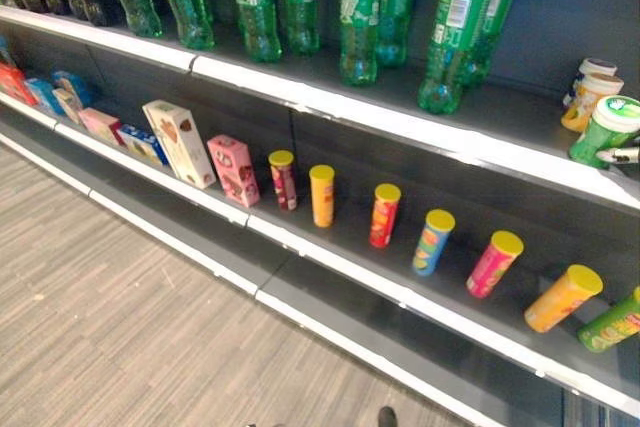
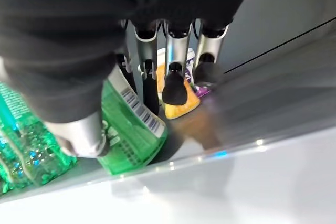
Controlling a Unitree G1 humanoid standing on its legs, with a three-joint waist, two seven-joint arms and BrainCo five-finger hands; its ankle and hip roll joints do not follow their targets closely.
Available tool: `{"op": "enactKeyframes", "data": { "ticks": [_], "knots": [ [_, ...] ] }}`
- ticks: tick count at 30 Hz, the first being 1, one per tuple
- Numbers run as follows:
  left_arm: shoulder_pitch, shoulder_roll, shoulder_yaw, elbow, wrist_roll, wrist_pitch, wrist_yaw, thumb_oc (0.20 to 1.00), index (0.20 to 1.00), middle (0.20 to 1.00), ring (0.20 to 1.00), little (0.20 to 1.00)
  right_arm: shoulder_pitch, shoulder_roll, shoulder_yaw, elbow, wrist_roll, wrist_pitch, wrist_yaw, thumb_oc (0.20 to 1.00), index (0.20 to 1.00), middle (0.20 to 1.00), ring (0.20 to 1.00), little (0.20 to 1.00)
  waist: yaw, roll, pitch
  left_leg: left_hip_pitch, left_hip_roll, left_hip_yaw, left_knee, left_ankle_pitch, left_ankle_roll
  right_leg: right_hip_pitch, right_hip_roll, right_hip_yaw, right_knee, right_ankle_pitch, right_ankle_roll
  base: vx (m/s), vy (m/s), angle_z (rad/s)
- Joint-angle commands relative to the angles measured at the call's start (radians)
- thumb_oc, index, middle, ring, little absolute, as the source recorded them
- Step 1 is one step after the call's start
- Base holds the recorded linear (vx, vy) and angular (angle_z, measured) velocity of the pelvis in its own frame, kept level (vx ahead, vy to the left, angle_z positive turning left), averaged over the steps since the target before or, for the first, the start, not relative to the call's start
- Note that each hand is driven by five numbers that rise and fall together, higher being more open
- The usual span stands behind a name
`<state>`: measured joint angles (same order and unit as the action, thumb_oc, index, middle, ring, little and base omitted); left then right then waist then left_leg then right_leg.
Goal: Put the goods on the table back onto the shelves and tidy them up.
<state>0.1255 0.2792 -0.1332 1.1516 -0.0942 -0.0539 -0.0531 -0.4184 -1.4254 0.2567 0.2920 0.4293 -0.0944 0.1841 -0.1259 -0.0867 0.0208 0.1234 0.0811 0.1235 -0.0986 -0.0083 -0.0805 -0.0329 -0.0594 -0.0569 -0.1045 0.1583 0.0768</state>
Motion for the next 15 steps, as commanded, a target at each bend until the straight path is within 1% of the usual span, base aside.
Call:
{"op": "enactKeyframes", "data": {
  "ticks": [1, 10, 14, 15],
  "knots": [
    [-0.043, 0.048, -0.028, -0.003, 0.02, -0.011, 0.004, 1.0, 1.0, 1.0, 1.0, 1.0, -0.119, 0.041, 0.025, 0.04, -0.022, -0.014, -0.021, 0.2, 0.2, 0.2, 0.2, 0.2, 0.037, -0.019, 0.05, 0.017, 0.017, -0.029, 0.043, -0.128, -0.022, -0.012, -0.072, 0.02, 0.065, -0.149, 0.087, 0.0, 0.0, 0.0],
    [-0.041, 0.044, -0.027, -0.002, 0.024, -0.012, 0.009, 1.0, 1.0, 1.0, 1.0, 1.0, -0.129, 0.041, 0.039, 0.049, -0.05, -0.013, -0.024, 0.2, 0.2, 0.2, 0.2, 0.2, 0.042, -0.018, 0.055, 0.013, 0.014, -0.038, 0.049, -0.132, -0.02, -0.013, -0.076, 0.019, 0.068, -0.148, 0.088, 0.0, 0.0, 0.0],
    [-0.041, 0.045, -0.028, -0.003, 0.023, -0.012, 0.01, 1.0, 1.0, 1.0, 1.0, 1.0, -0.108, 0.039, 0.023, 0.055, -0.054, -0.012, -0.025, 0.2, 0.2, 0.2, 0.2, 0.2, 0.042, -0.017, 0.058, 0.01, 0.012, -0.041, 0.051, -0.132, -0.018, -0.014, -0.079, 0.02, 0.069, -0.147, 0.088, 0.0, 0.0, 0.0],
    [-0.043, 0.047, -0.026, -0.001, 0.023, -0.011, 0.011, 1.0, 1.0, 1.0, 1.0, 1.0, -0.101, 0.041, 0.014, 0.057, -0.053, -0.011, -0.029, 0.655, 0.655, 0.655, 0.655, 0.655, 0.041, -0.018, 0.059, 0.01, 0.012, -0.041, 0.052, -0.133, -0.017, -0.015, -0.08, 0.021, 0.068, -0.146, 0.089, 0.0, 0.0, 0.0]
  ]
}}
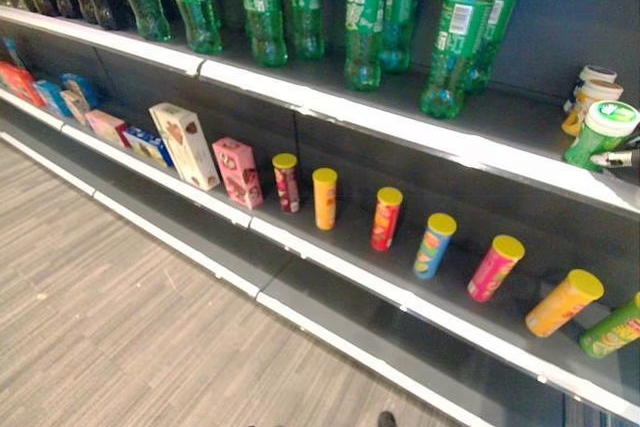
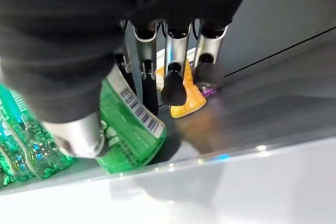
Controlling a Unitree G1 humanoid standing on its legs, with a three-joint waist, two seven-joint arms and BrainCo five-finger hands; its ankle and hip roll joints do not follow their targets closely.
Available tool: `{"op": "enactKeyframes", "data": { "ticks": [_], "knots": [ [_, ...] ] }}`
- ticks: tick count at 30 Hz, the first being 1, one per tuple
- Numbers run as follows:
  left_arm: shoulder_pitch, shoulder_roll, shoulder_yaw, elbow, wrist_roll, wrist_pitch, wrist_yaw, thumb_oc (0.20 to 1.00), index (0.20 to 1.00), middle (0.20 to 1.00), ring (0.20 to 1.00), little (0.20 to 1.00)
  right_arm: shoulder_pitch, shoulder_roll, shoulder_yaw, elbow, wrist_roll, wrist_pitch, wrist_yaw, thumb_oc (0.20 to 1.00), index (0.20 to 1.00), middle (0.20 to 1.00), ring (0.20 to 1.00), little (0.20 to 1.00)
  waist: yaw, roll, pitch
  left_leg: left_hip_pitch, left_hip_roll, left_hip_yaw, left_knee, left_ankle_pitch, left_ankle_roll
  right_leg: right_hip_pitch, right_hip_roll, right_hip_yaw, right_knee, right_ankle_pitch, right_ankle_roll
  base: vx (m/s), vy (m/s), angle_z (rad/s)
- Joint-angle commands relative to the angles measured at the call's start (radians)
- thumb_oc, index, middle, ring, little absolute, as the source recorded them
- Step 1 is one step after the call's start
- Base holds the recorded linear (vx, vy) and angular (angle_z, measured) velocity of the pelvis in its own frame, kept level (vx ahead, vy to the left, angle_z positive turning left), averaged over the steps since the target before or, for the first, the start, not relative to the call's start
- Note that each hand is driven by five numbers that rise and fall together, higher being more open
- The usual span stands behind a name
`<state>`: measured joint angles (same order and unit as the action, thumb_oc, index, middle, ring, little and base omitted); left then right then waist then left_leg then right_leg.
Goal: Put the goods on the table back onto the shelves and tidy them up.
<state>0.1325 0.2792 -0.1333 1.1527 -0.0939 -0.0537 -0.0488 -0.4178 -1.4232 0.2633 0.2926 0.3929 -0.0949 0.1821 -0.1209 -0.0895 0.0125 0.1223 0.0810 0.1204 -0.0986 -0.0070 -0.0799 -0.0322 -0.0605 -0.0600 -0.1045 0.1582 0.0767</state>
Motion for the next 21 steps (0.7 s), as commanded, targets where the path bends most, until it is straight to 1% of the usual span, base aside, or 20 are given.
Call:
{"op": "enactKeyframes", "data": {
  "ticks": [1, 2, 7, 10, 12, 13, 14, 15, 16, 18, 20, 21],
  "knots": [
    [-0.05, 0.047, -0.026, -0.002, 0.023, -0.011, 0.007, 1.0, 1.0, 1.0, 1.0, 1.0, -0.101, 0.039, 0.007, 0.056, -0.017, -0.01, -0.027, 0.655, 0.655, 0.655, 0.655, 0.655, 0.036, -0.015, 0.067, 0.011, 0.012, -0.038, 0.053, -0.134, -0.018, -0.015, -0.079, 0.024, 0.068, -0.146, 0.089, 0.0, 0.0, 0.0],
    [-0.051, 0.047, -0.026, -0.002, 0.022, -0.011, 0.007, 1.0, 1.0, 1.0, 1.0, 1.0, -0.102, 0.043, 0.005, 0.057, -0.016, -0.01, -0.029, 1.0, 1.0, 1.0, 1.0, 1.0, 0.036, -0.015, 0.067, 0.011, 0.011, -0.038, 0.053, -0.134, -0.017, -0.015, -0.079, 0.024, 0.068, -0.145, 0.089, 0.0, 0.0, 0.0],
    [-0.054, 0.049, -0.02, -0.002, 0.017, -0.01, 0.012, 1.0, 1.0, 1.0, 1.0, 1.0, -0.093, 0.05, -0.034, 0.044, -0.023, -0.016, -0.056, 1.0, 1.0, 1.0, 1.0, 1.0, 0.033, -0.017, 0.067, 0.013, 0.01, -0.036, 0.052, -0.137, -0.015, -0.014, -0.078, 0.028, 0.066, -0.144, 0.089, 0.0, 0.0, 0.0],
    [-0.056, 0.049, -0.003, 0.0, 0.012, -0.01, 0.022, 1.0, 1.0, 1.0, 1.0, 1.0, -0.06, 0.034, -0.136, 0.036, -0.069, -0.031, -0.119, 1.0, 1.0, 1.0, 1.0, 1.0, 0.028, -0.019, 0.067, 0.015, 0.01, -0.031, 0.05, -0.138, -0.013, -0.016, -0.078, 0.028, 0.066, -0.139, 0.092, 0.0, 0.0, 0.0],
    [-0.057, 0.042, 0.012, 0.003, 0.01, -0.011, 0.032, 1.0, 1.0, 1.0, 1.0, 1.0, -0.013, 0.028, -0.249, 0.013, -0.074, -0.052, -0.172, 1.0, 1.0, 1.0, 1.0, 1.0, 0.015, -0.016, 0.064, 0.016, 0.01, -0.026, 0.048, -0.139, -0.012, -0.018, -0.079, 0.03, 0.065, -0.138, 0.094, 0.0, 0.0, 0.0],
    [-0.058, 0.043, 0.01, 0.003, 0.01, -0.011, 0.032, 1.0, 1.0, 1.0, 1.0, 1.0, 0.002, 0.028, -0.264, 0.009, -0.075, -0.052, -0.172, 1.0, 1.0, 1.0, 1.0, 1.0, 0.017, -0.017, 0.065, 0.016, 0.01, -0.027, 0.048, -0.139, -0.012, -0.018, -0.079, 0.03, 0.066, -0.138, 0.094, 0.0, 0.0, 0.0],
    [-0.059, 0.039, 0.027, 0.012, 0.01, -0.011, 0.043, 1.0, 1.0, 1.0, 1.0, 1.0, 0.085, 0.036, -0.404, -0.024, -0.099, -0.066, -0.225, 1.0, 1.0, 1.0, 1.0, 1.0, 0.008, -0.018, 0.063, 0.017, 0.01, -0.027, 0.046, -0.142, -0.009, -0.021, -0.079, 0.031, 0.067, -0.135, 0.096, -0.01, 0.032, 0.01],
    [-0.055, 0.034, 0.04, 0.014, 0.009, -0.011, 0.047, 1.0, 1.0, 1.0, 1.0, 1.0, 0.111, 0.041, -0.47, -0.044, -0.104, -0.078, -0.257, 1.0, 1.0, 1.0, 1.0, 1.0, -0.003, -0.015, 0.06, 0.017, 0.011, -0.026, 0.046, -0.143, -0.007, -0.022, -0.08, 0.032, 0.068, -0.134, 0.097, -0.01, 0.032, 0.03],
    [-0.057, 0.037, 0.036, 0.014, 0.009, -0.011, 0.047, 1.0, 1.0, 1.0, 1.0, 1.0, 0.135, 0.043, -0.494, -0.052, -0.104, -0.077, -0.257, 1.0, 1.0, 1.0, 1.0, 1.0, 0.002, -0.017, 0.061, 0.017, 0.011, -0.026, 0.046, -0.144, -0.007, -0.022, -0.08, 0.031, 0.068, -0.134, 0.097, 0.0, 0.0, 0.0],
    [-0.056, 0.031, 0.048, 0.016, 0.009, -0.01, 0.055, 1.0, 1.0, 1.0, 1.0, 1.0, 0.236, 0.078, -0.658, -0.1, -0.125, -0.095, -0.322, 1.0, 1.0, 1.0, 1.0, 1.0, -0.006, -0.018, 0.057, 0.018, 0.009, -0.026, 0.047, -0.149, -0.001, -0.025, -0.08, 0.034, 0.069, -0.129, 0.1, 0.0, 0.021, -0.03],
    [-0.053, 0.028, 0.061, 0.019, 0.011, -0.012, 0.067, 1.0, 1.0, 1.0, 1.0, 1.0, 0.325, 0.141, -0.815, -0.18, -0.139, -0.12, -0.386, 1.0, 1.0, 1.0, 1.0, 1.0, -0.015, -0.018, 0.054, 0.019, 0.007, -0.024, 0.048, -0.155, 0.006, -0.03, -0.082, 0.038, 0.07, -0.122, 0.105, -0.01, 0.05, -0.02],
    [-0.053, 0.027, 0.062, 0.022, 0.013, -0.012, 0.07, 1.0, 1.0, 1.0, 1.0, 1.0, 0.347, 0.174, -0.868, -0.211, -0.137, -0.136, -0.411, 1.0, 1.0, 1.0, 1.0, 1.0, -0.015, -0.019, 0.053, 0.019, 0.006, -0.023, 0.049, -0.159, 0.01, -0.033, -0.083, 0.04, 0.071, -0.119, 0.106, -0.02, 0.09, -0.01]
  ]
}}
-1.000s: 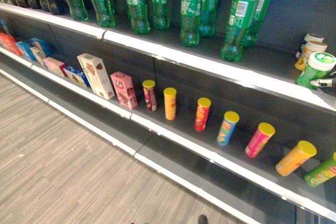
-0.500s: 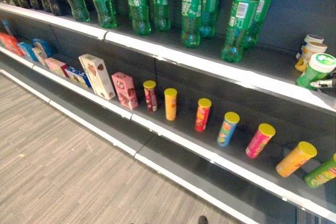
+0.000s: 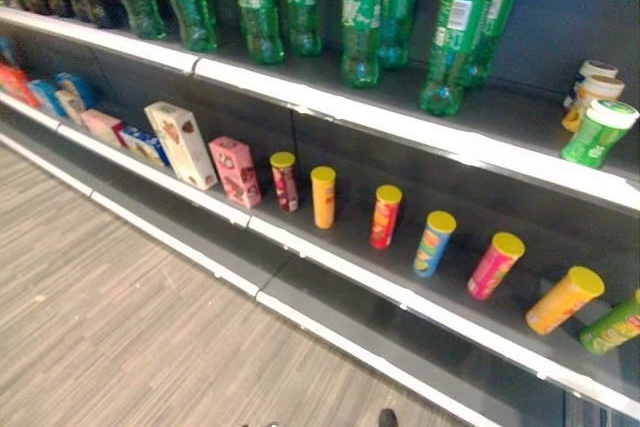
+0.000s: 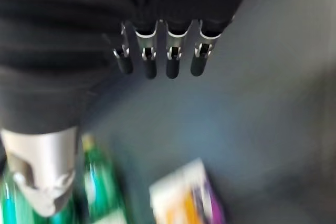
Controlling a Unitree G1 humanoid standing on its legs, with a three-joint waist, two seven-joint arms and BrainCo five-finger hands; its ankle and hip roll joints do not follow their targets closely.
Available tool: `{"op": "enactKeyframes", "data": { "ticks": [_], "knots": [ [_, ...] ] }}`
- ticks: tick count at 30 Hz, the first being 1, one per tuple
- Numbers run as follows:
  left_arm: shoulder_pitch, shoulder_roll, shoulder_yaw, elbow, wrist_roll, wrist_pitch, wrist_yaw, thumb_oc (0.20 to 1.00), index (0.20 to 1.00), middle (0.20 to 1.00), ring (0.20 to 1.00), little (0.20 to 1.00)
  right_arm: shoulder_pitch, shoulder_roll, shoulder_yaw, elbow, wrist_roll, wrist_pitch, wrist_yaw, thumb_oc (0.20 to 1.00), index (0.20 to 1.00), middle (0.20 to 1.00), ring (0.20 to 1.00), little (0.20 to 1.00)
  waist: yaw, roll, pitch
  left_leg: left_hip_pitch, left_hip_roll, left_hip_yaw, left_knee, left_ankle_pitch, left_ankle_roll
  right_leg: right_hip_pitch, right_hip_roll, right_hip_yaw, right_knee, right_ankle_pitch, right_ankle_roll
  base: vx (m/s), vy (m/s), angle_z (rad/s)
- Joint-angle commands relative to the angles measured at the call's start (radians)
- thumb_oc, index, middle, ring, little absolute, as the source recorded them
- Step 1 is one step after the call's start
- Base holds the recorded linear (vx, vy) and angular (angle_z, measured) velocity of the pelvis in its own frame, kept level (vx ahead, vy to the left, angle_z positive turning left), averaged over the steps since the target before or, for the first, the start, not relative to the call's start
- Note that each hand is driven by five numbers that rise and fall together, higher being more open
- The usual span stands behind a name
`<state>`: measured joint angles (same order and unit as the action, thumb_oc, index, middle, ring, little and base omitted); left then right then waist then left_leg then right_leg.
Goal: Put the goods on the table back onto the shelves and tidy them up.
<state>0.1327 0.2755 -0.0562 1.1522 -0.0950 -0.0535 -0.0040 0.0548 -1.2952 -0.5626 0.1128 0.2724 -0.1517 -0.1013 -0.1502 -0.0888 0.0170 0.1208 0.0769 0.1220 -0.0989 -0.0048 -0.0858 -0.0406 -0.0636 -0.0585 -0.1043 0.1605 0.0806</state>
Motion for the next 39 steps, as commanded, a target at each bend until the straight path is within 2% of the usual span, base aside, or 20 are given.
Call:
{"op": "enactKeyframes", "data": {
  "ticks": [1, 4, 5, 8, 10, 12, 13, 14, 16, 17, 19, 20, 21, 22, 23, 24, 25, 28, 35, 39],
  "knots": [
    [-0.052, 0.031, -0.009, 0.025, 0.015, -0.014, 0.031, 1.0, 1.0, 1.0, 1.0, 1.0, -0.1, 0.115, -0.115, -0.093, 0.013, -0.116, -0.155, 1.0, 1.0, 1.0, 1.0, 1.0, 0.005, -0.017, 0.05, 0.02, 0.003, -0.024, 0.05, -0.166, 0.024, -0.032, -0.08, 0.047, 0.071, -0.112, 0.109, -0.03, 0.096, -0.06],
    [-0.054, 0.04, -0.005, 0.029, 0.018, -0.015, 0.029, 1.0, 1.0, 1.0, 1.0, 1.0, -0.074, 0.199, -0.152, -0.147, 0.084, -0.147, -0.129, 1.0, 1.0, 1.0, 1.0, 1.0, 0.002, -0.023, 0.051, 0.018, -0.006, -0.016, 0.051, -0.168, 0.032, -0.043, -0.083, 0.061, 0.071, -0.101, 0.116, -0.06, 0.078, -0.11],
    [-0.054, 0.049, -0.003, 0.022, 0.023, -0.02, 0.022, 1.0, 1.0, 1.0, 1.0, 1.0, -0.071, 0.281, -0.125, -0.178, 0.208, -0.175, -0.044, 1.0, 1.0, 1.0, 1.0, 1.0, -0.007, -0.026, 0.062, 0.012, -0.019, -0.005, 0.053, -0.163, 0.04, -0.061, -0.087, 0.077, 0.072, -0.076, 0.124, -0.11, 0.136, -0.19],
    [-0.054, 0.064, 0.003, 0.022, 0.031, -0.024, 0.01, 1.0, 1.0, 1.0, 1.0, 1.0, -0.055, 0.35, -0.066, -0.19, 0.333, -0.173, 0.063, 1.0, 1.0, 1.0, 1.0, 1.0, -0.014, -0.028, 0.073, 0.015, -0.03, 0.013, 0.054, -0.173, 0.05, -0.074, -0.087, 0.099, 0.072, -0.061, 0.135, -0.09, 0.114, -0.29],
    [-0.058, 0.096, 0.018, 0.018, 0.065, -0.031, -0.022, 1.0, 1.0, 1.0, 1.0, 1.0, 0.022, 0.434, 0.053, -0.227, 0.478, -0.088, 0.263, 1.0, 1.0, 1.0, 1.0, 1.0, -0.032, -0.035, 0.102, 0.02, -0.049, 0.041, 0.055, -0.175, 0.062, -0.101, -0.089, 0.136, 0.079, -0.024, 0.157, -0.15, 0.167, -0.34],
    [-0.062, 0.112, 0.025, 0.015, 0.091, -0.033, -0.042, 1.0, 1.0, 1.0, 1.0, 1.0, 0.084, 0.529, 0.158, -0.266, 0.555, -0.017, 0.387, 1.0, 1.0, 1.0, 1.0, 1.0, -0.043, -0.037, 0.118, 0.02, -0.066, 0.06, 0.051, -0.17, 0.069, -0.122, -0.093, 0.162, 0.084, 0.004, 0.167, -0.13, 0.146, -0.38],
    [-0.062, 0.114, 0.025, 0.015, 0.091, -0.033, -0.042, 1.0, 1.0, 1.0, 1.0, 1.0, 0.084, 0.531, 0.158, -0.266, 0.554, -0.016, 0.387, 1.0, 1.0, 1.0, 1.0, 1.0, -0.042, -0.041, 0.115, 0.016, -0.07, 0.062, 0.05, -0.166, 0.07, -0.127, -0.095, 0.165, 0.083, 0.007, 0.168, -0.09, 0.132, -0.55],
    [-0.074, 0.118, 0.024, 0.018, 0.112, -0.028, -0.057, 1.0, 1.0, 1.0, 1.0, 1.0, 0.126, 0.63, 0.286, -0.223, 0.59, 0.045, 0.458, 1.0, 1.0, 1.0, 1.0, 1.0, -0.054, -0.039, 0.13, 0.027, -0.077, 0.081, 0.044, -0.164, 0.073, -0.139, -0.095, 0.174, 0.091, 0.029, 0.173, -0.07, 0.077, -0.46],
    [-0.086, 0.123, 0.029, 0.02, 0.123, -0.025, -0.062, 1.0, 1.0, 1.0, 1.0, 1.0, 0.14, 0.656, 0.344, -0.175, 0.548, 0.078, 0.464, 1.0, 1.0, 1.0, 1.0, 1.0, -0.061, -0.044, 0.139, 0.025, -0.081, 0.099, 0.045, -0.157, 0.076, -0.16, -0.095, 0.175, 0.109, 0.053, 0.176, -0.13, 0.094, -0.32],
    [-0.099, 0.131, 0.014, 0.004, 0.128, -0.019, -0.078, 1.0, 1.0, 1.0, 1.0, 1.0, 0.174, 0.698, 0.501, -0.044, 0.481, 0.146, 0.514, 1.0, 1.0, 1.0, 1.0, 1.0, -0.058, -0.033, 0.162, 0.019, -0.072, 0.126, 0.053, -0.151, 0.078, -0.169, -0.104, 0.111, 0.14, 0.033, 0.161, -0.2, 0.104, -0.59],
    [-0.104, 0.132, 0.009, -0.003, 0.126, -0.019, -0.085, 1.0, 1.0, 1.0, 1.0, 1.0, 0.184, 0.691, 0.541, 0.0, 0.435, 0.16, 0.533, 1.0, 1.0, 1.0, 1.0, 1.0, -0.057, -0.031, 0.165, 0.013, -0.068, 0.135, 0.056, -0.147, 0.078, -0.171, -0.111, 0.082, 0.153, 0.02, 0.154, -0.14, 0.065, -0.69],
    [-0.121, 0.139, -0.016, -0.019, 0.126, -0.013, -0.106, 1.0, 1.0, 1.0, 1.0, 1.0, 0.212, 0.698, 0.639, 0.18, 0.263, 0.183, 0.558, 1.0, 1.0, 1.0, 1.0, 1.0, -0.047, -0.021, 0.177, 0.003, -0.052, 0.154, 0.068, -0.141, 0.079, -0.158, -0.126, 0.02, 0.199, -0.019, 0.138, -0.09, 0.032, -0.63],
    [-0.121, 0.14, -0.016, -0.019, 0.126, -0.013, -0.107, 1.0, 1.0, 1.0, 1.0, 1.0, 0.212, 0.699, 0.64, 0.181, 0.263, 0.183, 0.558, 1.0, 1.0, 1.0, 1.0, 1.0, -0.048, -0.023, 0.175, -0.001, -0.053, 0.154, 0.069, -0.14, 0.08, -0.162, -0.128, 0.021, 0.199, -0.018, 0.138, -0.14, 0.032, -0.5],
    [-0.138, 0.146, -0.032, -0.027, 0.12, -0.009, -0.117, 1.0, 1.0, 1.0, 1.0, 1.0, 0.202, 0.696, 0.694, 0.309, 0.098, 0.175, 0.538, 1.0, 1.0, 1.0, 1.0, 1.0, -0.037, -0.017, 0.179, -0.009, -0.045, 0.156, 0.076, -0.137, 0.08, -0.15, -0.135, 0.0, 0.224, -0.036, 0.131, -0.15, -0.005, -0.44],
    [-0.17, 0.145, -0.064, -0.027, 0.105, -0.002, -0.098, 1.0, 1.0, 1.0, 1.0, 1.0, 0.166, 0.769, 0.708, 0.552, -0.072, 0.159, 0.421, 1.0, 1.0, 1.0, 1.0, 1.0, -0.026, -0.01, 0.179, -0.037, -0.036, 0.156, 0.091, -0.13, 0.084, -0.129, -0.15, -0.019, 0.257, -0.066, 0.121, -0.14, -0.004, -0.25],
    [-0.17, 0.145, -0.064, -0.027, 0.105, -0.002, -0.098, 1.0, 1.0, 1.0, 1.0, 1.0, 0.166, 0.769, 0.708, 0.553, -0.072, 0.159, 0.421, 1.0, 1.0, 1.0, 1.0, 1.0, -0.026, -0.01, 0.179, -0.037, -0.036, 0.156, 0.091, -0.13, 0.084, -0.129, -0.15, -0.019, 0.257, -0.066, 0.121, -0.19, -0.015, -0.16],
    [-0.2, 0.132, -0.095, -0.023, 0.083, 0.009, -0.059, 1.0, 1.0, 1.0, 1.0, 1.0, 0.076, 0.881, 0.668, 0.809, -0.141, 0.156, 0.267, 1.0, 1.0, 1.0, 1.0, 1.0, -0.008, 0.002, 0.171, -0.07, -0.029, 0.155, 0.106, -0.127, 0.092, -0.103, -0.163, -0.027, 0.284, -0.097, 0.11, -0.13, -0.02, -0.02],
    [-0.224, 0.117, -0.106, -0.012, 0.05, 0.01, -0.011, 1.0, 1.0, 1.0, 1.0, 1.0, 0.002, 0.984, 0.607, 1.0, -0.084, 0.156, 0.159, 1.0, 1.0, 1.0, 1.0, 1.0, 0.015, 0.022, 0.149, -0.107, -0.017, 0.168, 0.125, -0.125, 0.1, -0.052, -0.187, -0.045, 0.326, -0.127, 0.106, -0.1, -0.021, -0.31],
    [-0.197, 0.095, -0.097, 0.022, 0.038, 0.008, 0.012, 1.0, 1.0, 1.0, 1.0, 1.0, -0.036, 1.03, 0.613, 1.071, -0.087, 0.155, 0.105, 1.0, 1.0, 1.0, 1.0, 1.0, 0.07, 0.01, 0.086, -0.148, -0.027, 0.219, 0.149, -0.123, 0.1, 0.069, -0.229, -0.109, 0.264, -0.08, 0.119, -0.03, -0.067, -0.39],
    [-0.188, 0.09, -0.092, 0.062, 0.055, 0.008, 0.006, 1.0, 1.0, 1.0, 1.0, 1.0, -0.042, 1.023, 0.63, 1.035, -0.066, 0.154, 0.114, 1.0, 1.0, 1.0, 1.0, 1.0, 0.076, 0.009, 0.085, -0.146, -0.022, 0.222, 0.17, -0.145, 0.085, 0.085, -0.211, -0.141, 0.169, -0.127, 0.127, 0.01, -0.087, -0.15]
  ]
}}
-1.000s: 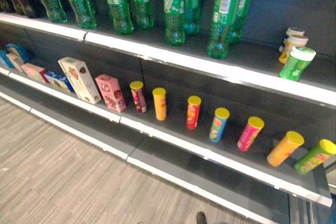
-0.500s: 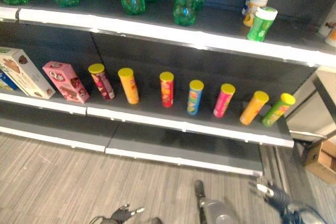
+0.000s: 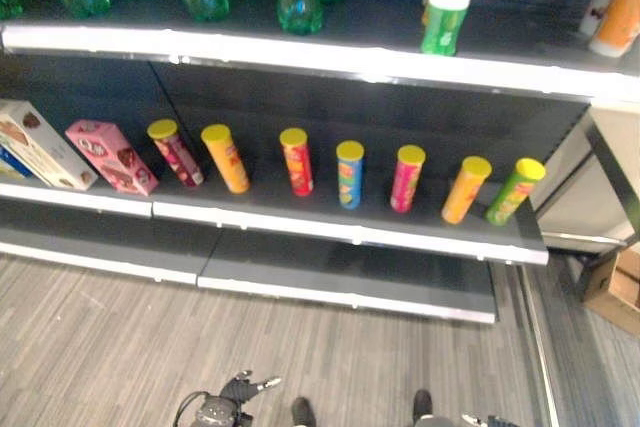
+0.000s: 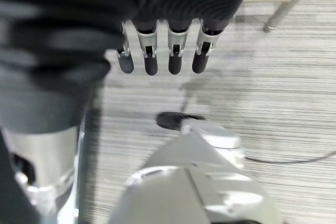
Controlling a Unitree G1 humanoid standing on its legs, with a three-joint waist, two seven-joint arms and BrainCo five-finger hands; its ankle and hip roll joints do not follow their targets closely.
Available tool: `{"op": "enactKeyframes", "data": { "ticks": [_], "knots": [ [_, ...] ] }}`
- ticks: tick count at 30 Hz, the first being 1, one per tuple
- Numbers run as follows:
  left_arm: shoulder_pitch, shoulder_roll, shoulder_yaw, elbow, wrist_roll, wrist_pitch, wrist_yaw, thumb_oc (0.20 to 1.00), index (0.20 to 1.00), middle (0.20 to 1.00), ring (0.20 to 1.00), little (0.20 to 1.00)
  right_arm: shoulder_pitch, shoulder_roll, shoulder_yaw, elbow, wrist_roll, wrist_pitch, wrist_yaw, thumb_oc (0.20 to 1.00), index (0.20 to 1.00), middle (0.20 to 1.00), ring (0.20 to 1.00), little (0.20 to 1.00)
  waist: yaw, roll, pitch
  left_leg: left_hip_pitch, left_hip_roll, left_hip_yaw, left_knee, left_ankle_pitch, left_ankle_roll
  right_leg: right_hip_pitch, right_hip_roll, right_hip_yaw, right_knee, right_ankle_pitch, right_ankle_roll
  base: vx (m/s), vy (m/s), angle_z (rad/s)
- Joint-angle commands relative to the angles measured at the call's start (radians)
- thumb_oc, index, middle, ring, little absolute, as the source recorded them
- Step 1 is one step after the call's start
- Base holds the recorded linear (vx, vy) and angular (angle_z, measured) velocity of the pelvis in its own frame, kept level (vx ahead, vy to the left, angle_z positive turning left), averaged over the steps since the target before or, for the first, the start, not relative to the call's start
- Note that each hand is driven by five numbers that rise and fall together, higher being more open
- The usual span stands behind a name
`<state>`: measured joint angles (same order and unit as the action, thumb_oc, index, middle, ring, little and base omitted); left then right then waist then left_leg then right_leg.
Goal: Put the goods on the table back onto the shelves and tidy them up.
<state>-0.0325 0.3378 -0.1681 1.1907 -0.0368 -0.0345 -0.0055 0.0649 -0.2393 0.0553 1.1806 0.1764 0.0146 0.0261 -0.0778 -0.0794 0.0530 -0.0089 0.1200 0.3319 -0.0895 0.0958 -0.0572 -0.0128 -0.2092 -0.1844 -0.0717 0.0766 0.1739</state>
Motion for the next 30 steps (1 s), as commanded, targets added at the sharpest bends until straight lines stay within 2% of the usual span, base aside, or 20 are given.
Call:
{"op": "enactKeyframes", "data": {
  "ticks": [1, 3, 6, 10, 12, 13, 14, 15, 16, 17, 18, 19, 20, 22, 23, 24, 27, 30],
  "knots": [
    [-0.021, 0.025, 0.02, 0.033, 0.001, -0.011, 0.006, 1.0, 1.0, 1.0, 1.0, 1.0, -0.057, -0.036, 0.013, -0.031, 0.027, -0.012, -0.016, 1.0, 1.0, 1.0, 1.0, 1.0, 0.004, -0.002, 0.046, -0.016, -0.063, 0.02, 0.16, -0.242, 0.051, 0.072, -0.062, -0.028, 0.102, -0.049, 0.036, -0.03, -0.1, -0.07],
    [-0.021, 0.015, 0.026, 0.04, 0.003, -0.01, 0.006, 1.0, 1.0, 1.0, 1.0, 1.0, -0.072, -0.039, 0.023, -0.022, 0.014, -0.012, -0.03, 1.0, 1.0, 1.0, 1.0, 1.0, 0.01, 0.001, 0.038, -0.018, -0.043, 0.049, 0.153, -0.222, 0.033, 0.079, -0.041, -0.041, 0.047, -0.073, 0.031, -0.07, -0.184, -0.28],
    [-0.025, 0.004, 0.024, 0.029, -0.006, -0.013, 0.004, 1.0, 1.0, 1.0, 1.0, 1.0, -0.067, -0.04, 0.034, -0.02, 0.01, -0.012, -0.031, 1.0, 1.0, 1.0, 1.0, 1.0, 0.004, 0.009, 0.036, -0.009, -0.017, 0.062, 0.14, -0.191, 0.014, 0.073, -0.018, -0.043, 0.046, -0.097, 0.013, -0.05, -0.154, -0.39],
    [-0.029, -0.005, 0.013, 0.01, -0.01, -0.019, 0.0, 1.0, 1.0, 1.0, 1.0, 1.0, -0.055, -0.041, 0.041, -0.003, 0.004, -0.011, -0.032, 1.0, 1.0, 1.0, 1.0, 1.0, -0.007, 0.019, 0.038, 0.005, 0.006, 0.061, 0.129, -0.164, -0.007, 0.09, 0.011, -0.044, 0.025, -0.115, -0.005, -0.03, -0.174, -0.28],
    [-0.037, -0.01, 0.001, -0.011, -0.021, -0.022, -0.007, 1.0, 1.0, 1.0, 1.0, 1.0, -0.054, -0.047, 0.063, 0.017, -0.016, -0.012, -0.027, 1.0, 1.0, 1.0, 1.0, 1.0, -0.013, 0.025, 0.052, -0.01, 0.042, 0.047, 0.164, -0.149, -0.034, 0.102, 0.051, -0.03, 0.007, -0.142, -0.031, -0.08, -0.236, -0.05],
    [-0.037, -0.01, 0.001, -0.011, -0.021, -0.022, -0.007, 1.0, 1.0, 1.0, 1.0, 1.0, -0.054, -0.047, 0.063, 0.018, -0.016, -0.012, -0.027, 1.0, 1.0, 1.0, 1.0, 1.0, -0.013, 0.026, 0.052, -0.012, 0.043, 0.047, 0.166, -0.15, -0.034, 0.102, 0.052, -0.031, 0.007, -0.142, -0.032, -0.1, -0.235, -0.02],
    [-0.039, -0.012, -0.006, -0.027, -0.028, -0.024, -0.013, 1.0, 1.0, 1.0, 1.0, 1.0, -0.055, -0.054, 0.076, 0.023, -0.023, -0.012, -0.026, 1.0, 1.0, 1.0, 1.0, 1.0, -0.01, 0.025, 0.075, -0.051, 0.08, 0.025, 0.259, -0.155, -0.047, 0.112, 0.078, -0.021, 0.006, -0.163, -0.058, -0.09, -0.229, -0.01],
    [-0.035, -0.013, -0.006, -0.031, -0.031, -0.025, -0.013, 1.0, 1.0, 1.0, 1.0, 1.0, -0.053, -0.058, 0.082, 0.021, -0.023, -0.013, -0.026, 1.0, 1.0, 1.0, 1.0, 1.0, -0.006, 0.023, 0.089, -0.072, 0.095, 0.003, 0.314, -0.16, -0.05, 0.12, 0.09, -0.015, 0.001, -0.17, -0.071, -0.09, -0.228, 0.08],
    [-0.035, -0.013, -0.006, -0.031, -0.031, -0.025, -0.013, 1.0, 1.0, 1.0, 1.0, 1.0, -0.053, -0.059, 0.082, 0.021, -0.023, -0.013, -0.026, 1.0, 1.0, 1.0, 1.0, 1.0, -0.007, 0.024, 0.089, -0.074, 0.097, 0.002, 0.319, -0.162, -0.05, 0.121, 0.092, -0.015, 0.001, -0.17, -0.071, -0.14, -0.165, 0.09],
    [-0.045, -0.015, -0.009, -0.038, -0.045, -0.027, -0.01, 1.0, 1.0, 1.0, 1.0, 1.0, -0.06, -0.07, 0.084, 0.021, -0.014, -0.017, -0.031, 1.0, 1.0, 1.0, 1.0, 1.0, 0.007, 0.025, 0.114, -0.131, 0.105, -0.054, 0.375, -0.094, -0.058, 0.108, 0.104, -0.014, 0.002, -0.163, -0.09, -0.24, -0.145, 0.06],
    [-0.057, -0.022, -0.013, -0.034, -0.068, -0.029, -0.007, 1.0, 1.0, 1.0, 1.0, 1.0, -0.076, -0.087, 0.079, 0.022, 0.002, -0.017, -0.04, 1.0, 1.0, 1.0, 1.0, 1.0, 0.02, 0.019, 0.137, -0.204, 0.045, -0.202, 0.416, -0.069, -0.076, 0.093, 0.102, -0.013, 0.001, -0.154, -0.103, -0.25, -0.155, 0.03],
    [-0.055, -0.028, -0.014, -0.024, -0.072, -0.03, -0.007, 1.0, 1.0, 1.0, 1.0, 1.0, -0.079, -0.09, 0.076, 0.025, 0.008, -0.017, -0.042, 1.0, 1.0, 1.0, 1.0, 1.0, 0.026, 0.015, 0.141, -0.201, 0.006, -0.269, 0.409, -0.098, -0.073, 0.089, 0.101, -0.003, -0.002, -0.148, -0.099, -0.13, -0.071, 0.06],
    [-0.055, -0.028, -0.014, -0.023, -0.072, -0.03, -0.007, 1.0, 1.0, 1.0, 1.0, 1.0, -0.079, -0.09, 0.076, 0.025, 0.008, -0.017, -0.042, 1.0, 1.0, 1.0, 1.0, 1.0, 0.024, 0.014, 0.138, -0.203, 0.004, -0.271, 0.407, -0.096, -0.072, 0.086, 0.1, -0.005, -0.002, -0.147, -0.098, -0.01, -0.004, -0.18],
    [-0.04, -0.044, -0.017, 0.007, -0.068, -0.032, -0.012, 1.0, 1.0, 1.0, 1.0, 1.0, -0.073, -0.097, 0.068, 0.033, 0.007, -0.021, -0.041, 1.0, 1.0, 1.0, 1.0, 1.0, 0.029, 0.019, 0.13, -0.164, -0.049, -0.356, 0.344, -0.152, -0.06, 0.08, 0.103, 0.019, -0.007, -0.138, -0.088, 0.03, 0.038, -0.54],
    [-0.03, -0.056, -0.017, 0.042, -0.058, -0.032, -0.014, 1.0, 1.0, 1.0, 1.0, 1.0, -0.07, -0.103, 0.062, 0.044, 0.002, -0.024, -0.037, 1.0, 1.0, 1.0, 1.0, 1.0, 0.024, 0.04, 0.112, -0.104, -0.052, -0.364, 0.253, -0.166, -0.046, 0.077, 0.117, 0.036, -0.008, -0.138, -0.081, 0.07, 0.098, -0.55],
    [-0.026, -0.06, -0.02, 0.047, -0.05, -0.031, -0.014, 1.0, 1.0, 1.0, 1.0, 1.0, -0.07, -0.106, 0.055, 0.055, 0.001, -0.023, -0.04, 1.0, 1.0, 1.0, 1.0, 1.0, 0.018, 0.049, 0.1, -0.083, -0.049, -0.35, 0.215, -0.16, -0.044, 0.072, 0.119, 0.037, -0.007, -0.136, -0.079, 0.09, 0.131, -0.46],
    [-0.024, -0.057, -0.032, 0.056, -0.024, -0.03, -0.016, 1.0, 1.0, 1.0, 1.0, 1.0, -0.063, -0.103, 0.034, 0.081, 0.005, -0.019, -0.043, 1.0, 1.0, 1.0, 1.0, 1.0, 0.002, 0.065, 0.065, -0.028, -0.038, -0.319, 0.122, -0.137, -0.04, 0.074, 0.117, 0.033, -0.006, -0.139, -0.077, 0.07, 0.105, -0.54],
    [-0.03, -0.046, -0.028, 0.031, -0.037, -0.035, -0.013, 1.0, 1.0, 1.0, 1.0, 1.0, -0.066, -0.092, 0.053, 0.092, -0.02, -0.014, -0.039, 1.0, 1.0, 1.0, 1.0, 1.0, -0.002, 0.068, 0.053, 0.003, -0.044, -0.307, 0.084, -0.132, -0.033, 0.074, 0.106, 0.035, 0.004, -0.14, -0.072, 0.04, 0.129, 0.28]
  ]
}}
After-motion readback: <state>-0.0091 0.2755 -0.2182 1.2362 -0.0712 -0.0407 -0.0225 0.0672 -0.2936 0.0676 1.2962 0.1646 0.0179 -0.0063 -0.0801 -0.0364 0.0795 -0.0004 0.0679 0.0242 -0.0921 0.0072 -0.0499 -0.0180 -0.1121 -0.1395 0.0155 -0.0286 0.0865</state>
